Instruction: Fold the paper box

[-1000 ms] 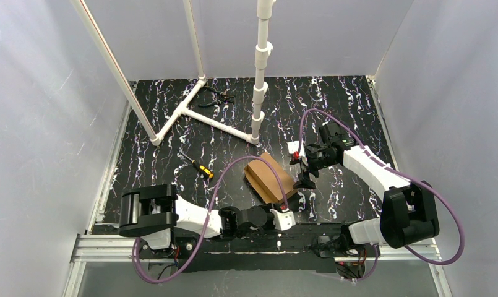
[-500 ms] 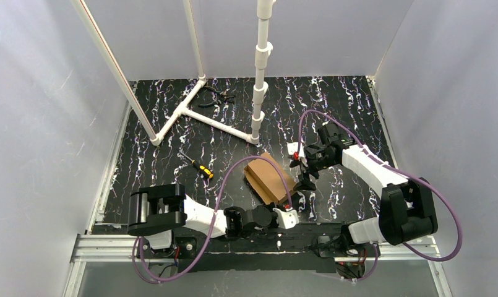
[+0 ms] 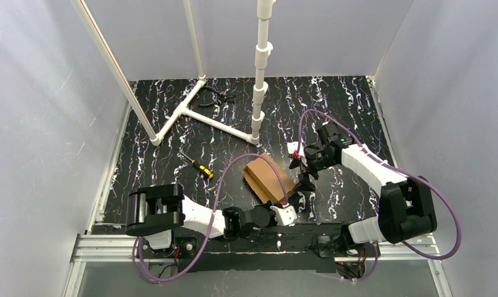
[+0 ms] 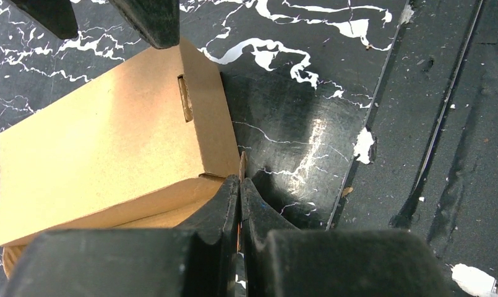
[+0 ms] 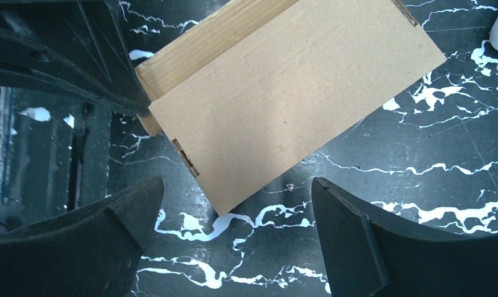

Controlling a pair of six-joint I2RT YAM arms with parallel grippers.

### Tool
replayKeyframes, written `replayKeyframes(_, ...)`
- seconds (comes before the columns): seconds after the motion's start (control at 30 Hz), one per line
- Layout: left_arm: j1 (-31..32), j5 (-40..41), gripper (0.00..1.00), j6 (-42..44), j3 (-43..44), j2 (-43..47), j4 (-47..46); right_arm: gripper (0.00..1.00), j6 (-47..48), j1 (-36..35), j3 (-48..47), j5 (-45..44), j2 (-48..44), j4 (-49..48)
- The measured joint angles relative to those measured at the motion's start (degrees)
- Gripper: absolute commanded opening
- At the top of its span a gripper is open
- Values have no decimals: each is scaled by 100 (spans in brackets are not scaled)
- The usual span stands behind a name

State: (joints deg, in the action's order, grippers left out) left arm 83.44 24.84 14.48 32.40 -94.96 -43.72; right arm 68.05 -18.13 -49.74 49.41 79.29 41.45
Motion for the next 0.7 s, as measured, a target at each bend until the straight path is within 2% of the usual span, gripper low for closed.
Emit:
replayKeyframes(0.2,0,111,0,-234,-170,151,-33,98,-138,-52,-133,273,-7,120)
replayKeyframes(0.47,0,175,0,-358,-485,330,-269,94,1255,-610,61,186,-9,468)
replayKeyframes(0.7,0,177,0,-391,-658,409,-439,82,2009,-879,514,-46,-22,114)
